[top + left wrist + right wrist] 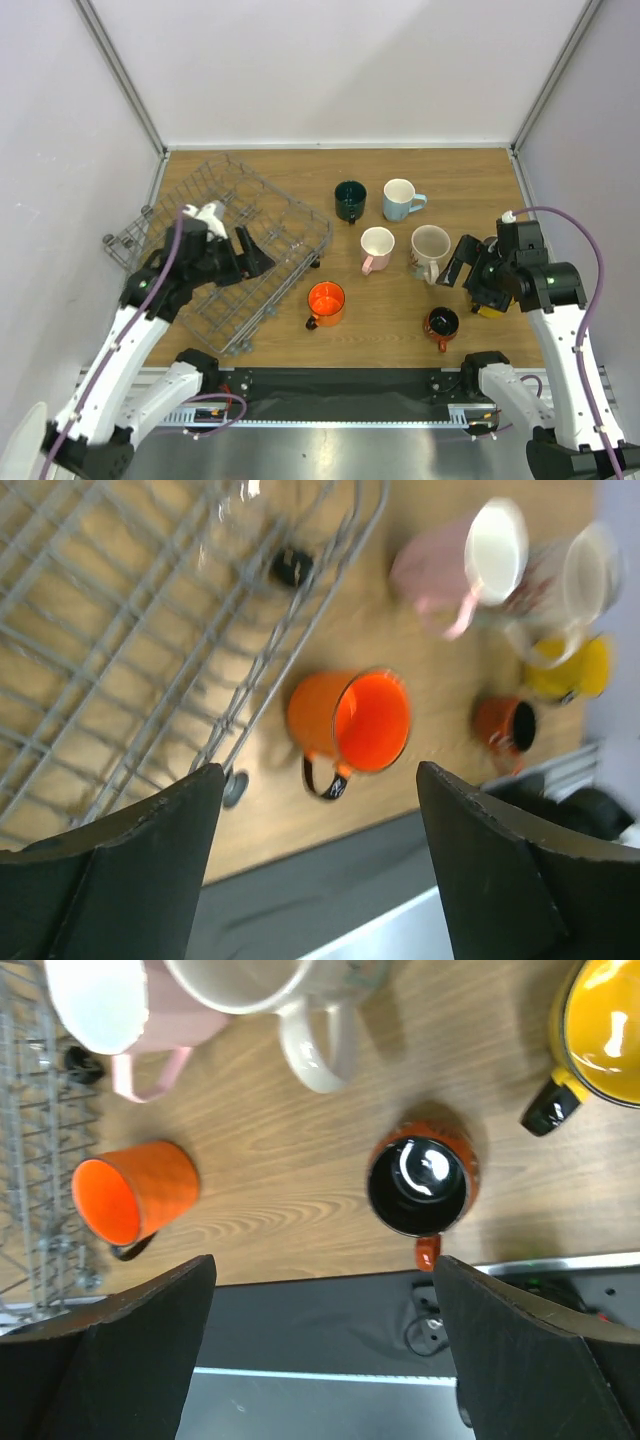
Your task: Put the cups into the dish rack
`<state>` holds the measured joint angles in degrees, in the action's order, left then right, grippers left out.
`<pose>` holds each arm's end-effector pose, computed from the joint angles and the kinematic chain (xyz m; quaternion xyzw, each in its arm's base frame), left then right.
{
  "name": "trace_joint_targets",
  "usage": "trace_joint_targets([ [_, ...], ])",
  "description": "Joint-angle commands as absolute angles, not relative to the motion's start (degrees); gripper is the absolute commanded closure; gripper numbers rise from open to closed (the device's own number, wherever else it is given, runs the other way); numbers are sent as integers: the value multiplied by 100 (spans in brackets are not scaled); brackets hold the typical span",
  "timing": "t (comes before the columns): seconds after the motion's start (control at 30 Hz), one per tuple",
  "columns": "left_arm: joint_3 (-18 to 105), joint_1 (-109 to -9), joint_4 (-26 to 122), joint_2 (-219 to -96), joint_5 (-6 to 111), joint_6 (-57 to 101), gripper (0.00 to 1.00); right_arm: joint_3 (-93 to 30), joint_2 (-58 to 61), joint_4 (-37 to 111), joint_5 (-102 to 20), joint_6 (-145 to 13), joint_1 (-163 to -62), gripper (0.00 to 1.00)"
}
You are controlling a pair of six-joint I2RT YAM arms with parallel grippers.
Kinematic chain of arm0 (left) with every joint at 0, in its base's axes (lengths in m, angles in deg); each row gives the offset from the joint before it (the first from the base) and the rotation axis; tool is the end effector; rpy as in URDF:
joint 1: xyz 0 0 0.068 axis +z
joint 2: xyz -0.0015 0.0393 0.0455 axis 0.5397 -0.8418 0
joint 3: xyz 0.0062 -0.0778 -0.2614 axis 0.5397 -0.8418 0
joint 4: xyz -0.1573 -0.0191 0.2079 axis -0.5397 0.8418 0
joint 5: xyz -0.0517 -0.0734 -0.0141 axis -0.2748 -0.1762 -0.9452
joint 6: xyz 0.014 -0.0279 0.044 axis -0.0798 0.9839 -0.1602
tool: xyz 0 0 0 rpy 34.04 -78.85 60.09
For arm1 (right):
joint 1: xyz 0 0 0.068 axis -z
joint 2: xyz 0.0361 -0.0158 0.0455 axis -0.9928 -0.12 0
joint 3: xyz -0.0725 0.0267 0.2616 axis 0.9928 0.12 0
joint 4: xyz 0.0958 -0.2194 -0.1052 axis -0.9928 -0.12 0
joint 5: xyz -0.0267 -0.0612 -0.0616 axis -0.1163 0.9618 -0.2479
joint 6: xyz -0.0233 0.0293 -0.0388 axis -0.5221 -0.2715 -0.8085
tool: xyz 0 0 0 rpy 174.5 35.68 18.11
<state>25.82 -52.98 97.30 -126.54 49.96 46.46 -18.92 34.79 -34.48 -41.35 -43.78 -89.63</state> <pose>0.1380 -0.0581 0.3345 -0.0807 0.8887 -0.2827 0.3519 0.1214 0.0189 0.3398 0.1658 0.9408 0.1507 0.2544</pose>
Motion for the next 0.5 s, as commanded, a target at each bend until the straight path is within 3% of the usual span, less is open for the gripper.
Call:
trace_joint_targets([
  [0.0, 2918, -6110, 9989, -12909, 5268, 4657, 16, -1987, 3382, -3641, -3835, -4613, -8944, 2],
  [0.1, 3461, -6901, 10085, -13689, 5902, 4675, 14, -2242, 3180, -3694, -4018, -4921, -8952, 3],
  [0.23, 4359, -7520, 10419, -15251, 6490, 4649, 19, -2532, 3180, -3580, -4275, -5185, -8979, 8],
  [0.33, 4984, -7748, 10745, -15992, 6623, 4605, 35, -2673, 3118, -3623, -4335, -5238, -8970, 9],
  [0.37, 5046, -7810, 10675, -16317, 6685, 4588, 49, -2708, 3101, -3632, -4371, -5229, -8979, 9],
  [0.47, 5213, -7942, 10613, -16732, 6519, 4535, 67, -2700, 3162, -3580, -4581, -5168, -8988, 9],
])
